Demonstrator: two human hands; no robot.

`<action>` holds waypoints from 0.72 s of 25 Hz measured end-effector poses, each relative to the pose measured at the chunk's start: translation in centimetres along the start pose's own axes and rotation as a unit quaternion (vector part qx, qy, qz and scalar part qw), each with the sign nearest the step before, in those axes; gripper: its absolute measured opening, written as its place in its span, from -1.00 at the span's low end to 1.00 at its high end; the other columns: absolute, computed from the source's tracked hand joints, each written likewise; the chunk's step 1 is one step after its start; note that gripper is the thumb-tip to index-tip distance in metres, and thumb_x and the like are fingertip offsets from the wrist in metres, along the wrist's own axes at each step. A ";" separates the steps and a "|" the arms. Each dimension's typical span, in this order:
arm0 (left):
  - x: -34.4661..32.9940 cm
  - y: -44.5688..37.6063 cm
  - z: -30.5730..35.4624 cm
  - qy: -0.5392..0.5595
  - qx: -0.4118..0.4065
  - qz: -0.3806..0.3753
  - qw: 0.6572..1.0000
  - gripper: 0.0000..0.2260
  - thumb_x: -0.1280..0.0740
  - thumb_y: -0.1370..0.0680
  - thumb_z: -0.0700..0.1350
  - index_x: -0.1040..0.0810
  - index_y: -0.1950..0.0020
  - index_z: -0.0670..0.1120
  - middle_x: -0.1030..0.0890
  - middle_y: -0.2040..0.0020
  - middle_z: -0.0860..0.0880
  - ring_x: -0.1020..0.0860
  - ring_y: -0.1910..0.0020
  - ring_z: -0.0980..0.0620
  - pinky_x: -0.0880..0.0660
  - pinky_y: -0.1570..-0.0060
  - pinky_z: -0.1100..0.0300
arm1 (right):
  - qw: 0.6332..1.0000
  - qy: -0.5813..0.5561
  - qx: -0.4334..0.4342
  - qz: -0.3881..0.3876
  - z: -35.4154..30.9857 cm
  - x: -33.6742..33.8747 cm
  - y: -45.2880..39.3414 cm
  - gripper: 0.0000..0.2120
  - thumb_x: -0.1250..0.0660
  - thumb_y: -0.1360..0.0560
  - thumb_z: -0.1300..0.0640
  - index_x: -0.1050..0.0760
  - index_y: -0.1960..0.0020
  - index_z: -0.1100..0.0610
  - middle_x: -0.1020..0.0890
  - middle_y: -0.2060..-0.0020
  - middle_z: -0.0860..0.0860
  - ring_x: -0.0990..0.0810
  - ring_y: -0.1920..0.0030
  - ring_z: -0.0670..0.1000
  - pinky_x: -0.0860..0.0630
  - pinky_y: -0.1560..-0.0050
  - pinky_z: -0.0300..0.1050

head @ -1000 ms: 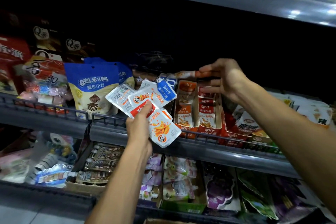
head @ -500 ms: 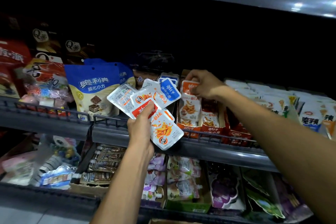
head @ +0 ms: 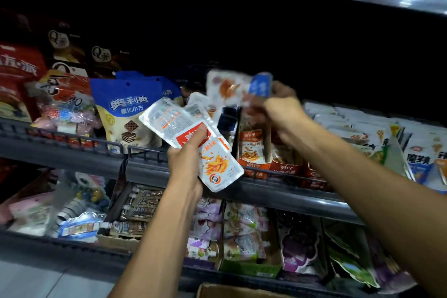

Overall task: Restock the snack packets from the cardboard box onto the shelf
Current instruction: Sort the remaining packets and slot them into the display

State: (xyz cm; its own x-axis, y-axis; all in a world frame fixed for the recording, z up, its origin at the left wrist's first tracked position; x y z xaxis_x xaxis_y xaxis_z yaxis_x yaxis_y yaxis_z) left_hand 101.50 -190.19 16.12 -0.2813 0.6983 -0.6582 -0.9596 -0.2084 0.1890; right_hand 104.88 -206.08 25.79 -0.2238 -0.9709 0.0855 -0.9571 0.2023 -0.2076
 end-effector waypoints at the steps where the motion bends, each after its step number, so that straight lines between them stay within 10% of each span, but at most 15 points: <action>1: 0.5 -0.3 0.4 0.014 -0.011 0.030 0.999 -0.89 -0.47 -0.49 -0.19 -0.60 0.02 -0.09 -0.70 0.21 -0.04 -0.68 0.32 0.02 -0.62 0.31 0.09 | 0.998 -0.018 0.023 0.055 -0.9 0.7 -0.8 -0.71 -0.45 -0.45 0.24 -0.48 -0.14 0.19 -0.68 0.03 0.15 -0.61 0.33 -0.02 -0.57 0.41 -0.16; 4: 2.2 -0.9 1.6 0.034 -0.032 0.092 0.995 -0.87 -0.47 -0.49 -0.18 -0.57 0.01 -0.08 -0.69 0.20 -0.02 -0.67 0.37 0.08 -0.60 0.41 0.15 | 0.977 0.173 0.092 0.080 -2.3 1.4 -2.7 -0.71 -0.40 -0.50 0.19 -0.52 -0.21 0.19 -0.64 -0.08 0.11 -0.61 0.11 0.00 -0.58 0.12 -0.12; 9: 2.6 -0.6 2.0 0.004 -0.015 0.058 0.998 -0.85 -0.48 -0.50 -0.14 -0.60 -0.03 -0.08 -0.72 0.06 -0.10 -0.70 0.20 -0.03 -0.65 0.18 0.01 | 0.889 0.431 0.059 -0.140 0.7 -2.9 -2.5 -0.68 -0.39 -0.51 0.18 -0.51 -0.25 0.12 -0.59 -0.09 0.04 -0.57 -0.13 0.05 -0.46 0.12 -0.29; 14: 1.8 0.1 1.7 0.002 0.014 0.002 1.000 -0.83 -0.50 -0.47 -0.17 -0.62 -0.03 -0.11 -0.71 0.09 -0.11 -0.69 0.18 -0.08 -0.66 0.17 -0.02 | 0.793 0.590 0.142 -0.048 3.1 -4.7 -2.6 -0.50 -0.40 -0.49 0.06 -0.35 -0.39 0.04 -0.46 -0.32 0.09 -0.47 -0.27 0.14 -0.44 -0.17 -0.09; 18: 1.1 0.4 1.6 -0.028 0.022 -0.040 0.999 -0.80 -0.50 -0.45 -0.22 -0.62 -0.05 -0.14 -0.71 0.09 -0.15 -0.69 0.24 -0.06 -0.66 0.22 0.02 | 0.961 0.252 0.095 -0.062 1.4 -5.0 -0.2 -0.73 -0.29 -0.55 -0.12 -0.50 -0.13 0.04 -0.62 0.01 0.03 -0.60 0.22 -0.04 -0.45 0.27 -0.20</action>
State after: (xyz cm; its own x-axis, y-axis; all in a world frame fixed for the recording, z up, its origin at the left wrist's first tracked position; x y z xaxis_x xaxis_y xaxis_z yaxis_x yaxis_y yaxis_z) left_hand 100.85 -188.43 16.65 -0.2019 0.7495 -0.6304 -0.9780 -0.1202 0.1702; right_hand 106.42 -201.42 24.05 -0.2161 -0.7912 0.5722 -0.9418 0.0144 -0.3359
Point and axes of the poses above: each hand's wrist, its own y-axis away from the middle knuckle, its own x-axis out of the back of the hand, z = x × y, the point moved 2 cm from there along -y, towards the middle knuckle
